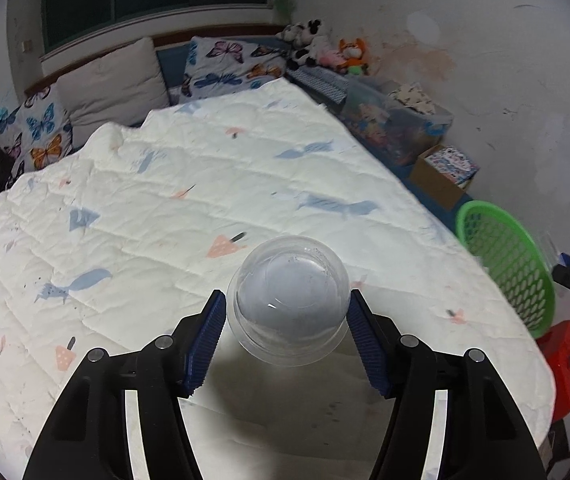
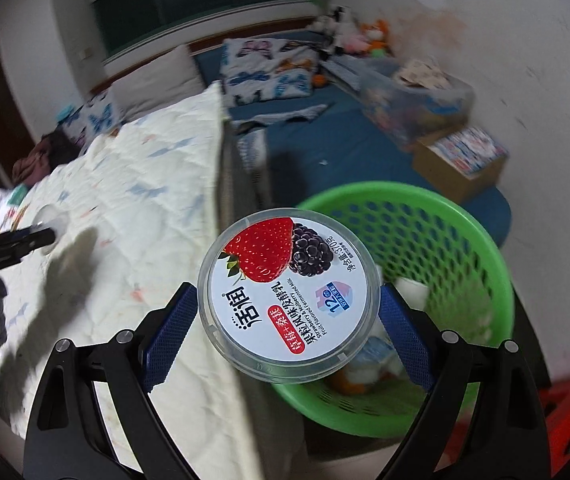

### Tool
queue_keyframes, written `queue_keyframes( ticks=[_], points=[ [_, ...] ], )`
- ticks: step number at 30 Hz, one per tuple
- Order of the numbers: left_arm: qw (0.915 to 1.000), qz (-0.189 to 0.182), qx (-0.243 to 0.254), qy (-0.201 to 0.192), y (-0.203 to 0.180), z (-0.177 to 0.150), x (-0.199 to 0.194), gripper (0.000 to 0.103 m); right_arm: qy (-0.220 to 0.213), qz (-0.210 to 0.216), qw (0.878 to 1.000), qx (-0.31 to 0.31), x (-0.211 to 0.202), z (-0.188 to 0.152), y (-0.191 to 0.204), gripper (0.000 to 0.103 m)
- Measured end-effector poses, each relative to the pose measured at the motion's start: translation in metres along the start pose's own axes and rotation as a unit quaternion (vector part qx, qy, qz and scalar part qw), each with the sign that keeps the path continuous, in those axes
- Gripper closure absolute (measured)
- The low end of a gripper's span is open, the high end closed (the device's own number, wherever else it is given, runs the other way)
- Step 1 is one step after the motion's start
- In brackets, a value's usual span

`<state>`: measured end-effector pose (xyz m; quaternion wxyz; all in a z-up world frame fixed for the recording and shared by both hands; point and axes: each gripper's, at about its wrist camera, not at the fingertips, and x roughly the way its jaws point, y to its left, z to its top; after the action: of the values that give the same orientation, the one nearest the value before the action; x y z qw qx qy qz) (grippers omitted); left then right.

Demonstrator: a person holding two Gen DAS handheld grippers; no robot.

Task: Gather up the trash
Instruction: 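Carry the yogurt tub and clear lid to the green basket and release both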

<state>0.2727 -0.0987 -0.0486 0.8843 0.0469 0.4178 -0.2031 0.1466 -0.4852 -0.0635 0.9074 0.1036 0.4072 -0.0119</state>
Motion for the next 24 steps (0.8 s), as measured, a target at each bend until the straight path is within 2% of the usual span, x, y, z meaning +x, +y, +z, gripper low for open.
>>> queue_keyframes(
  ticks=[10, 24],
  points=[
    [0.9980, -0.042, 0.043, -0.015, -0.063, 0.008, -0.021, 0.043, 0.021, -0.019, 0.998, 0.061, 0.008, -0.019, -0.052, 0.013],
    [0.9904, -0.098, 0.097, -0.005, -0.165, 0.017, -0.008, 0.043, 0.012, -0.017, 0.996, 0.088, 0.007, -0.030, -0.084, 0.011]
  ],
)
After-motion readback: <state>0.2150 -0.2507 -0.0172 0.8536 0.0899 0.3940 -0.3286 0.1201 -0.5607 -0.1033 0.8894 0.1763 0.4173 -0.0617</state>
